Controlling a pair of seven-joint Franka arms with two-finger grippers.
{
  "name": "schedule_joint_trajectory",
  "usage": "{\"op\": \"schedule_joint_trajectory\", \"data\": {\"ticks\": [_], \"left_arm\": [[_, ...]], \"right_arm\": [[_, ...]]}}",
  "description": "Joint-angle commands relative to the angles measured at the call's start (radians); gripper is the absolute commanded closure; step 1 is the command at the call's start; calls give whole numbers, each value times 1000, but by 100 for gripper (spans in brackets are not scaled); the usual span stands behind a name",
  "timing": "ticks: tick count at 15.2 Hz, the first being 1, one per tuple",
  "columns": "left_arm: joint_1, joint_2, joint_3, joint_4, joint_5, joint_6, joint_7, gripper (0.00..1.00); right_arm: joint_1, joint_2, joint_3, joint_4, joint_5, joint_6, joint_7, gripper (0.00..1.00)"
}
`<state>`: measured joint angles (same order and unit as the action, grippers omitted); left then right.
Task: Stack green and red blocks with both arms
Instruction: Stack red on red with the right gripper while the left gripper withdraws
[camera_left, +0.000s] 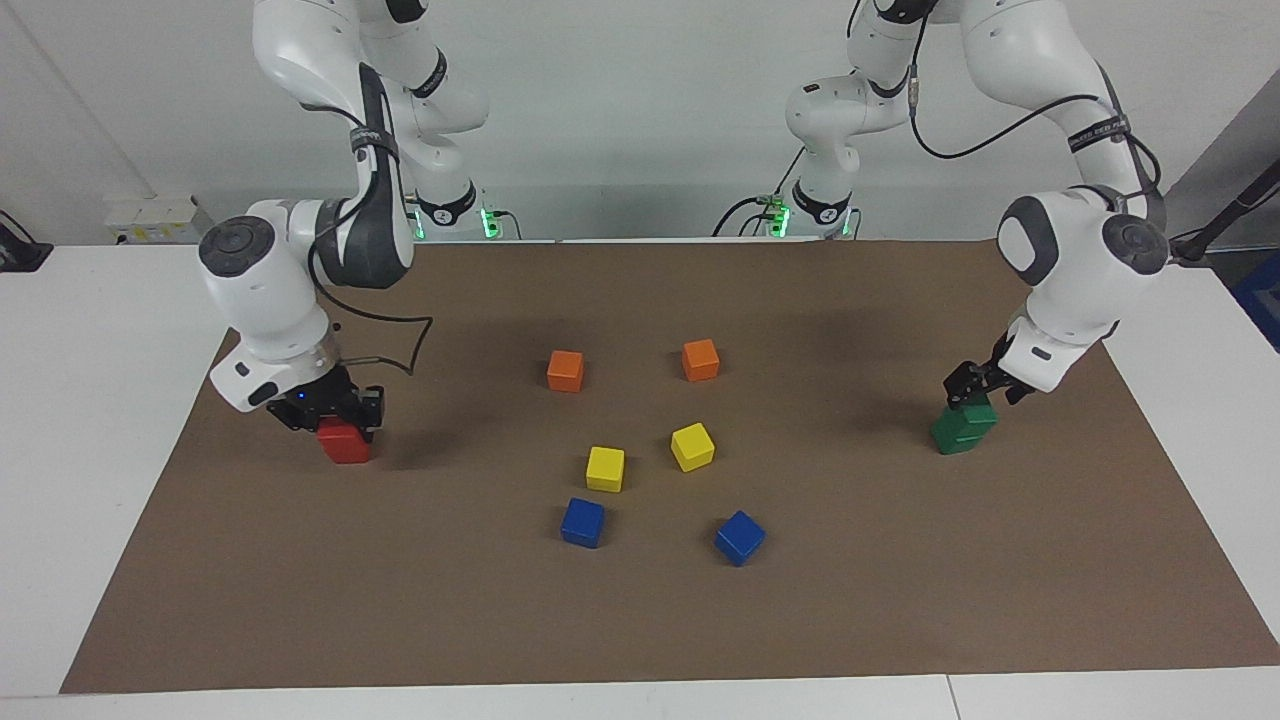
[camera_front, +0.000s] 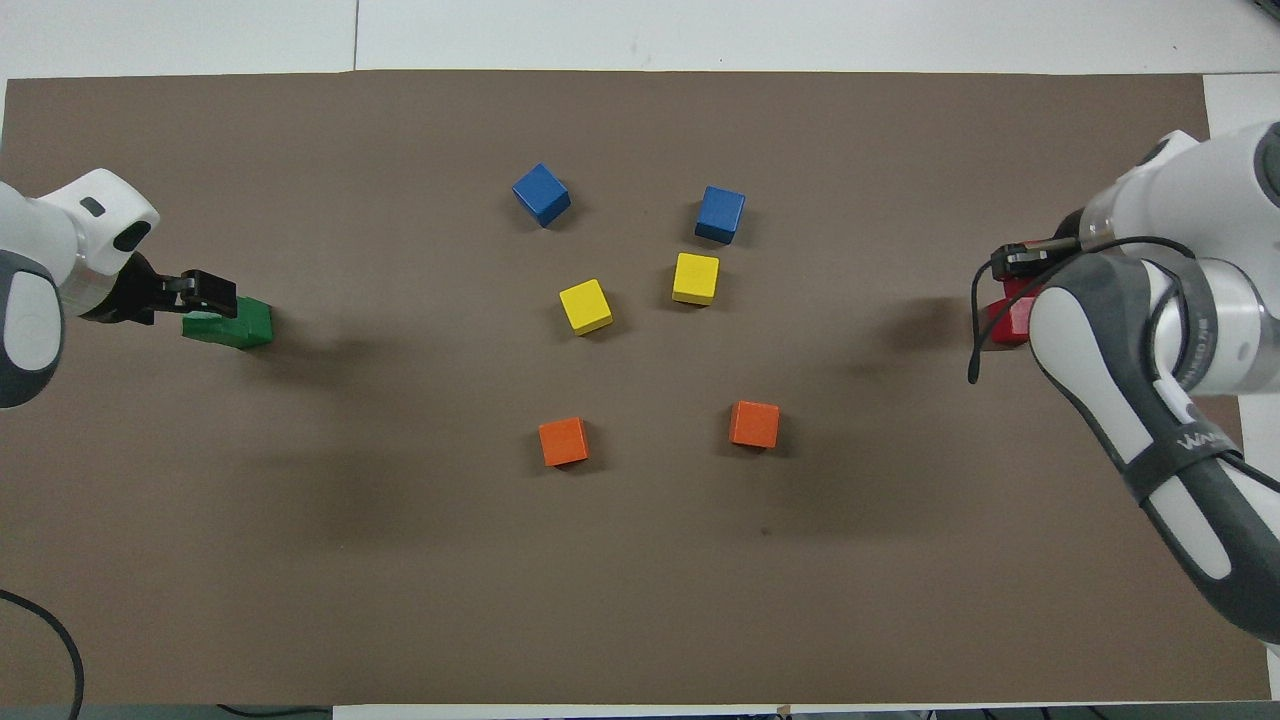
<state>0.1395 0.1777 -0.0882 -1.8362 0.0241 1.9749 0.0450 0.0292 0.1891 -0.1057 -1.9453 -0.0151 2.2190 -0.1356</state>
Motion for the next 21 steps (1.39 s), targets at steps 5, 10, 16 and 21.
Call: {"op": "schedule_joint_trajectory", "data": {"ticks": [5, 10, 16, 21], "left_arm": [[-17, -271, -15, 81, -13, -379, 3, 0], [-136, -293, 106, 70, -15, -355, -33, 0], [-169, -189, 119, 181, -39, -392, -34, 0], [-152, -173, 107, 243, -35, -485, -34, 0]], "right_arm": [[-63, -77, 17, -185, 55, 174, -139, 100], [-58, -59, 17, -244, 57, 289, -130, 100], [-61, -33, 17, -250, 58, 332, -130, 100], [-60, -31, 17, -247, 76, 331, -122, 0]]}}
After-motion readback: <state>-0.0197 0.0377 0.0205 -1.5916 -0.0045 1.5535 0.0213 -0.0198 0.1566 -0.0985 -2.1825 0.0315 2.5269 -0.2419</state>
